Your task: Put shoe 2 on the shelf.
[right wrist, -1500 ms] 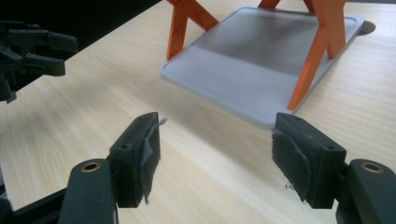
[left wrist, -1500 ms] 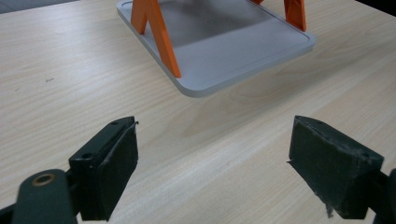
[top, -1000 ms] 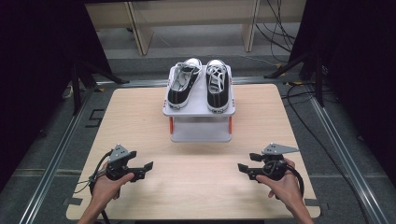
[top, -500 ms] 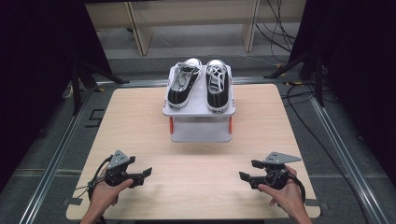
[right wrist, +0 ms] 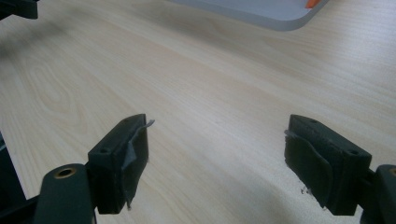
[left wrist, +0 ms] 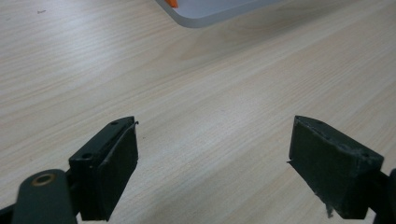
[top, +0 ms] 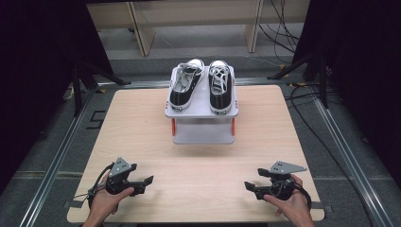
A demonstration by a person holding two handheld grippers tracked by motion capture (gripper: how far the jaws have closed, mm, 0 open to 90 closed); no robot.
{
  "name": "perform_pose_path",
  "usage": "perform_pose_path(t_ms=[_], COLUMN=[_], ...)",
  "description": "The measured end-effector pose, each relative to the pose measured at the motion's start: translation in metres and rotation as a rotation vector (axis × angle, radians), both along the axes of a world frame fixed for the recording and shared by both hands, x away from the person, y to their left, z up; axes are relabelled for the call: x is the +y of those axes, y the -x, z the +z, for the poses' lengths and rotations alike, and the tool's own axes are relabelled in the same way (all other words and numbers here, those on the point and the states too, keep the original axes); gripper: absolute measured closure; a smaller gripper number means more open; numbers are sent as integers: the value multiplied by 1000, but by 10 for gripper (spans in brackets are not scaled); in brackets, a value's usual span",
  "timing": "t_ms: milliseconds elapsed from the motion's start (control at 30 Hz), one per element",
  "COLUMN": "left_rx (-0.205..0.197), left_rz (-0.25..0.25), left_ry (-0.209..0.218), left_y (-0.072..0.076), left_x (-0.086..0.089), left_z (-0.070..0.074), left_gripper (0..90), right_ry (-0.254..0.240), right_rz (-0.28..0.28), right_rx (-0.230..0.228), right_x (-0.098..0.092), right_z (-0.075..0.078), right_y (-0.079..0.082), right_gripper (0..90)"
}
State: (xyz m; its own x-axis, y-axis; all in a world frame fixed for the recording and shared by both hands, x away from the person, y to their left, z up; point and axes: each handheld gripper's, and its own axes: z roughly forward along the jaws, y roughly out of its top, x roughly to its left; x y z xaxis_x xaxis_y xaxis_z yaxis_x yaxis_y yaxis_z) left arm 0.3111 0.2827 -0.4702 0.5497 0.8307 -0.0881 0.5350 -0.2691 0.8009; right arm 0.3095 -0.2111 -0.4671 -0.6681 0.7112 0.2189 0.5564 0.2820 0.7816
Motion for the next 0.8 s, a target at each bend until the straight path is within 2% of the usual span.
perform_pose_path(t_ms=[33,67,100,133,167,200,267,367,400,467,567,633,733,767,800], left_rx=[3,4,6,6,6,7,10,11,12,12,11,13,13,15,11], left_rz=[-1,-3,-7,-6,-6,-5,-2,-4,-4,-5,-5,-5,-5,-5,-11], left_ry=[-17,-9,-32,-26,-20,-15,-20,-34,-29,-30,-29,-30,-31,-14,-27], left_y=[0,0,0,-1,-1,-1,-1,-2,-2,-1,-1,-1,-2,-1,-1], left_x=[0,-1,0,0,0,0,1,1,0,0,0,0,0,0,0], left_z=[-1,-1,-1,-2,-2,-2,-2,-3,-3,-3,-3,-3,-4,-4,-3], left_gripper=[154,154,154,154,154,154,154,154,154,154,154,154,154,154,154], right_ry=[25,25,25,53,55,67,73,64,82,88,88,88,96,86,89], right_rz=[19,19,8,20,33,34,31,54,43,55,61,44,43,48,53], right_rx=[-9,-9,9,-11,-19,6,-8,7,3,1,-8,10,1,8,-3], right_x=[-1,-1,0,-2,-2,-2,-2,-1,-1,0,1,1,0,1,1], right_z=[-1,-1,-2,-3,-5,-4,-5,-7,-7,-8,-8,-6,-6,-7,-7], right_y=[1,1,2,1,0,1,0,-2,-2,-3,-3,0,-1,-1,-2], right_gripper=[232,232,232,232,231,232,232,232,231,228,229,229,229,229,229])
